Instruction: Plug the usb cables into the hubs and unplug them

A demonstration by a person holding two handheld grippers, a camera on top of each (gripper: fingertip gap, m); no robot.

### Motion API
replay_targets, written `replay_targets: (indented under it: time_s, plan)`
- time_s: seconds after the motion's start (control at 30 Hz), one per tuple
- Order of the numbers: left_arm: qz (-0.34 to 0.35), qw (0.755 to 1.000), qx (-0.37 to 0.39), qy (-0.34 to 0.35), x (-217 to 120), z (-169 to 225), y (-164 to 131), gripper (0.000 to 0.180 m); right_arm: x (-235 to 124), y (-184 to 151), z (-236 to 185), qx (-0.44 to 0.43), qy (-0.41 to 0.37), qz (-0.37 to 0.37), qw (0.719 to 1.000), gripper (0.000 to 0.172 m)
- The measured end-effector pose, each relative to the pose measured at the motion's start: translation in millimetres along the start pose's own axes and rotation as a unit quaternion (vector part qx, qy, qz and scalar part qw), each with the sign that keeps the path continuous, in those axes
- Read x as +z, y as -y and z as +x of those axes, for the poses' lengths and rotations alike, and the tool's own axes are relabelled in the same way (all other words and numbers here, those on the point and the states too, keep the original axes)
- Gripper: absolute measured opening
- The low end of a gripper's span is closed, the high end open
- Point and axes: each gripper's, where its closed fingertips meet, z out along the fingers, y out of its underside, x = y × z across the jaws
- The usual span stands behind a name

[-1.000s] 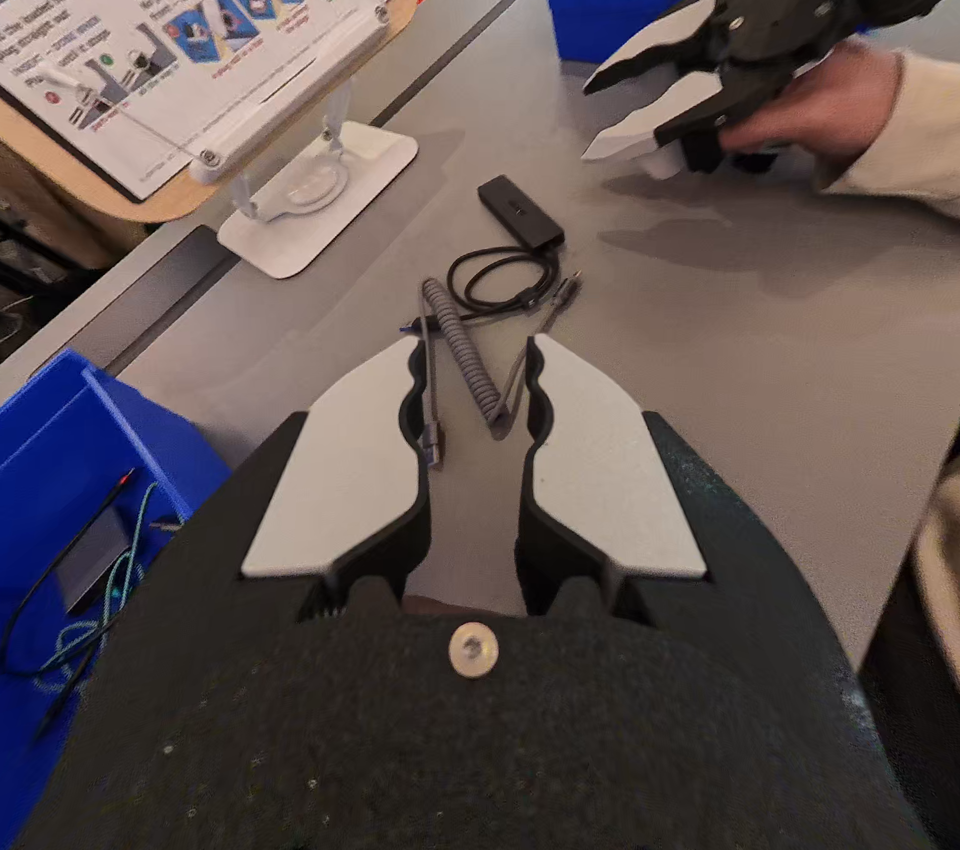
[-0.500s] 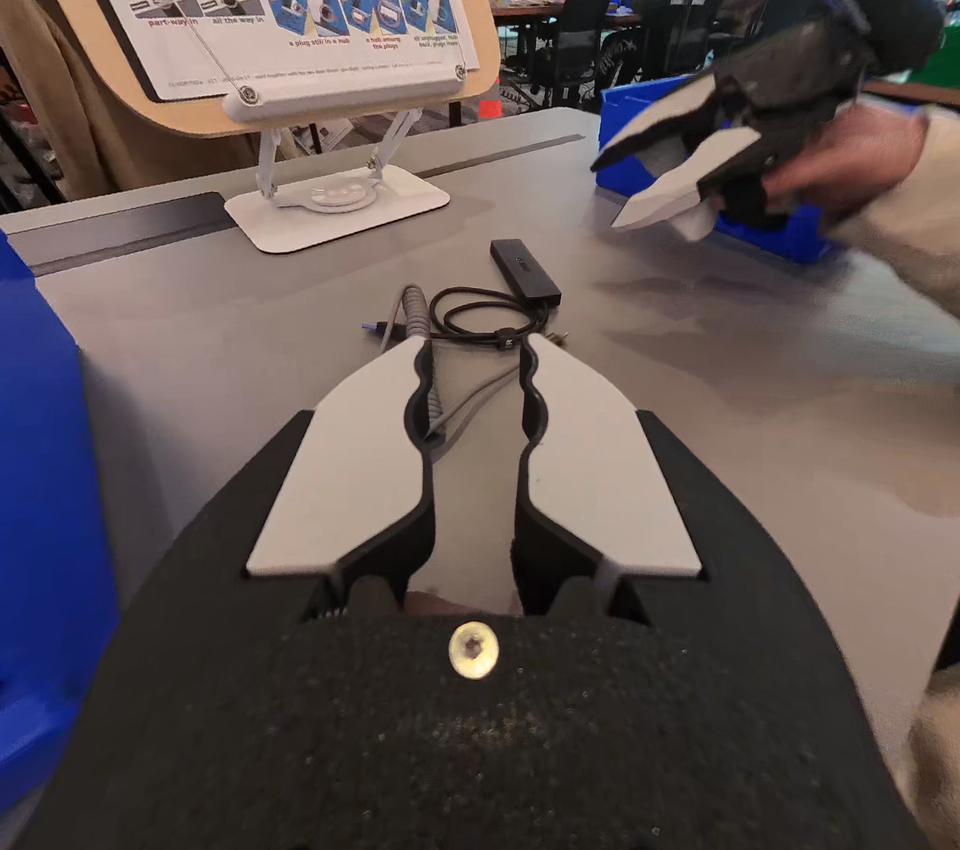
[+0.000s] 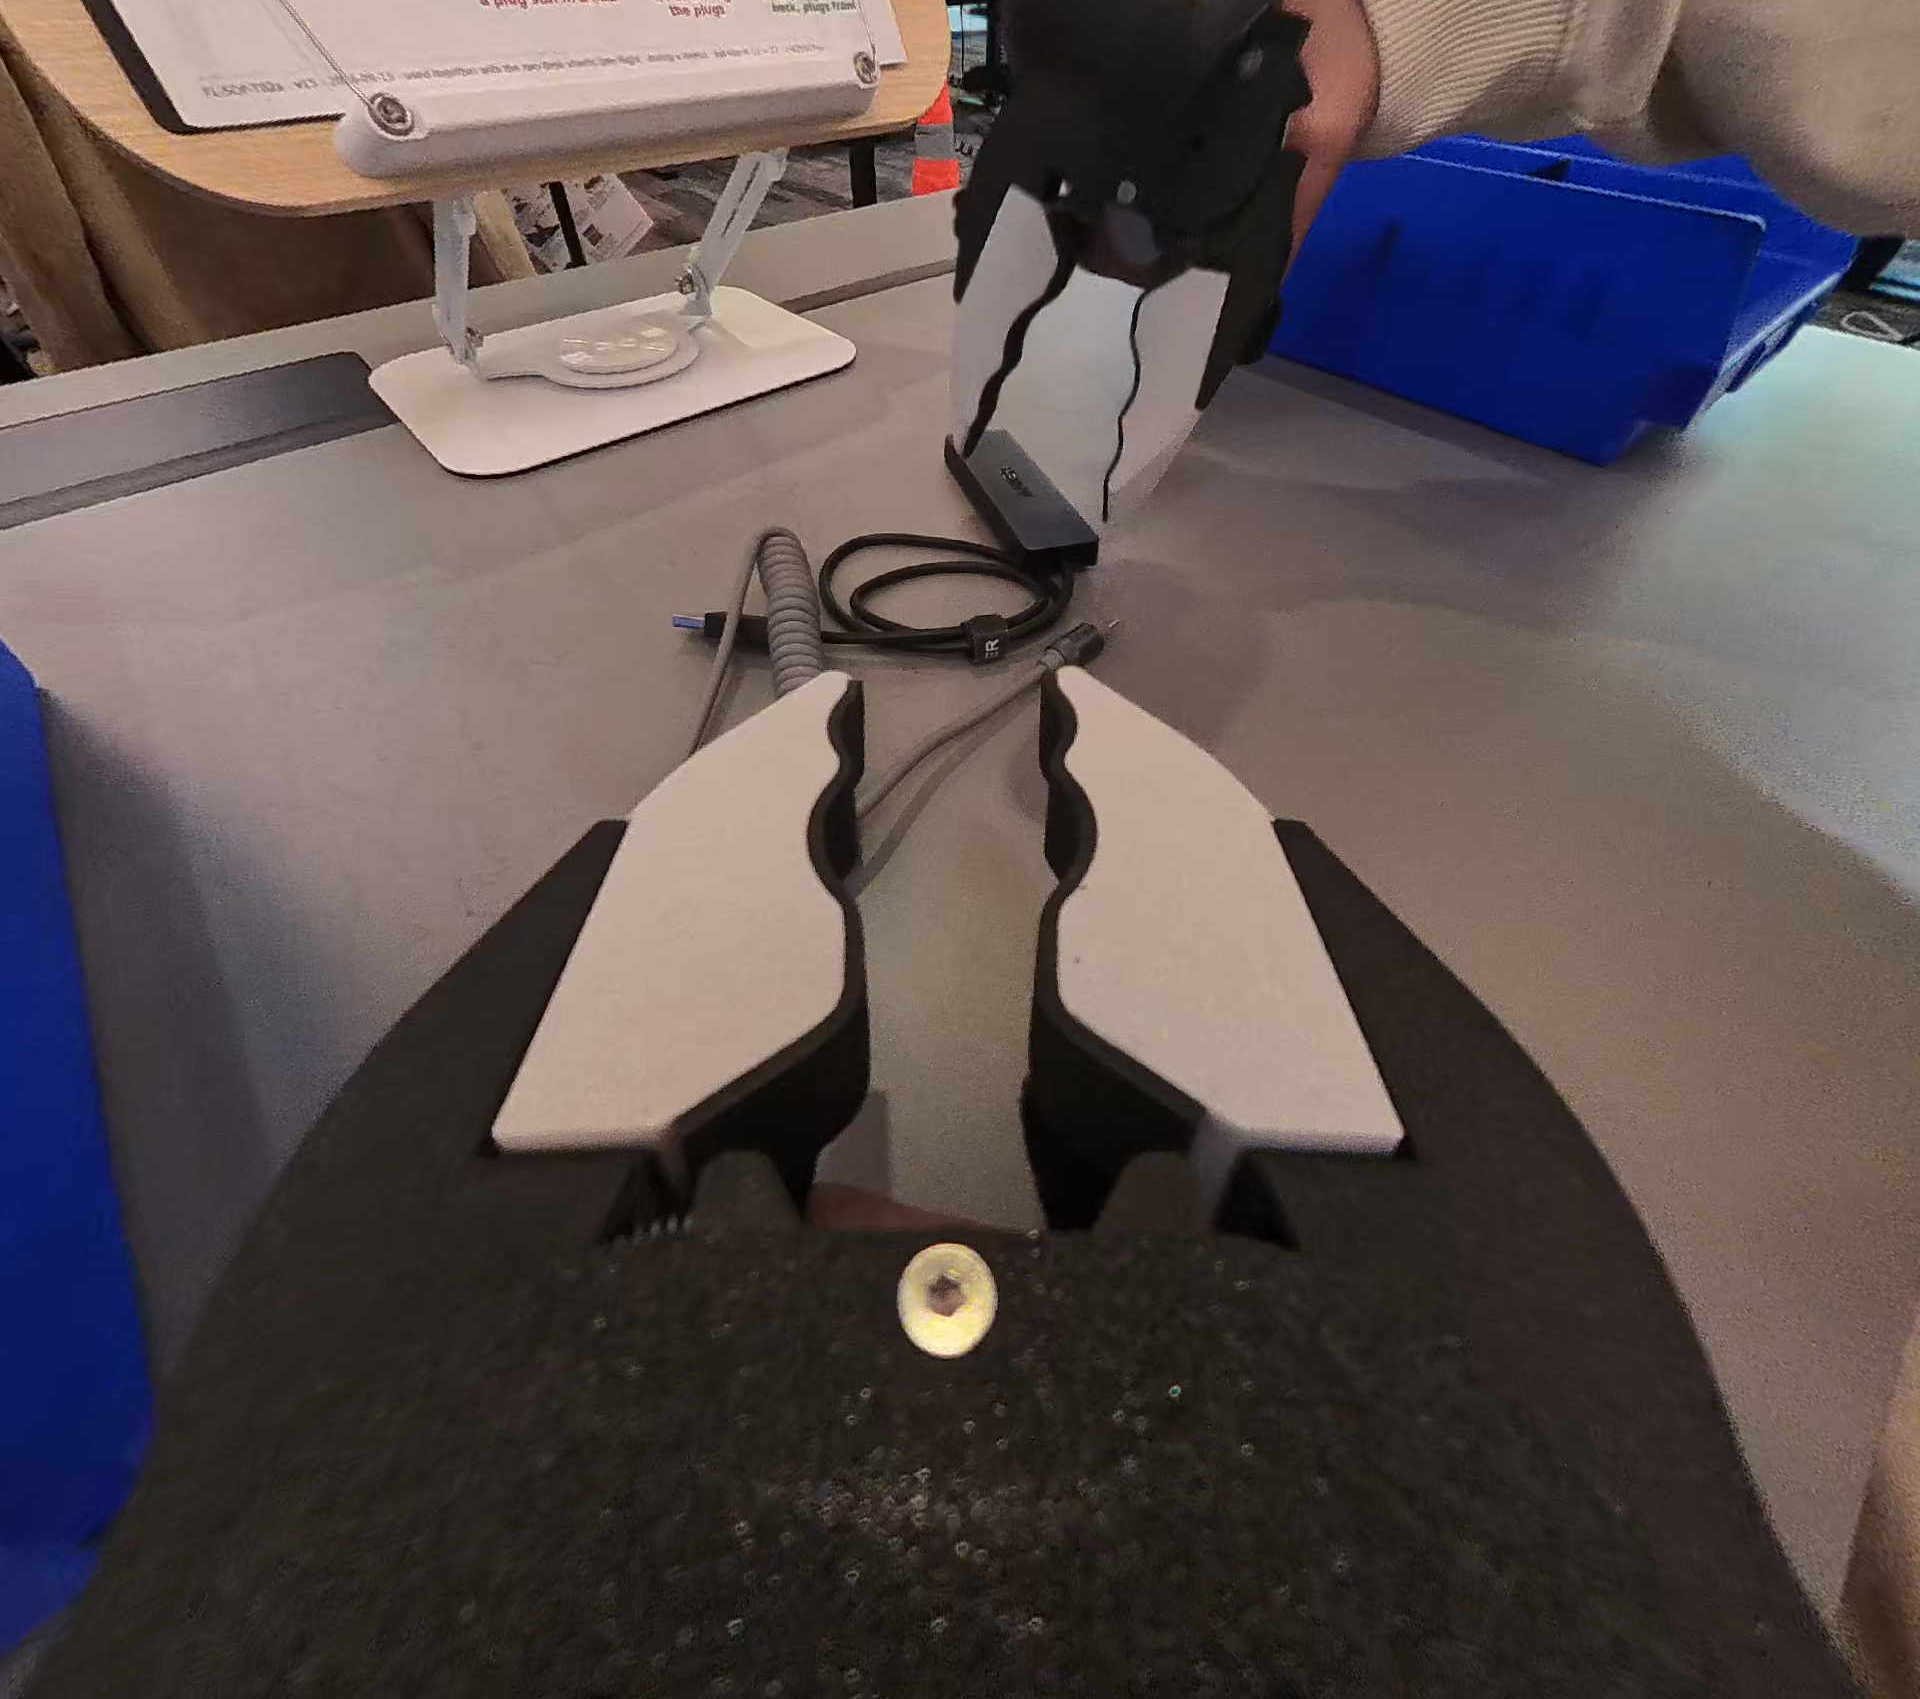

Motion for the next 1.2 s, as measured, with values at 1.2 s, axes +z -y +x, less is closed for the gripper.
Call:
replay_targets:
  time_s: [1.2]
  plan:
    - [0.001,1.000,-0.002,-0.008,3,0,1,0.031,-134,43,-46,0.411,-0.010,0.401,0.819,0.034]
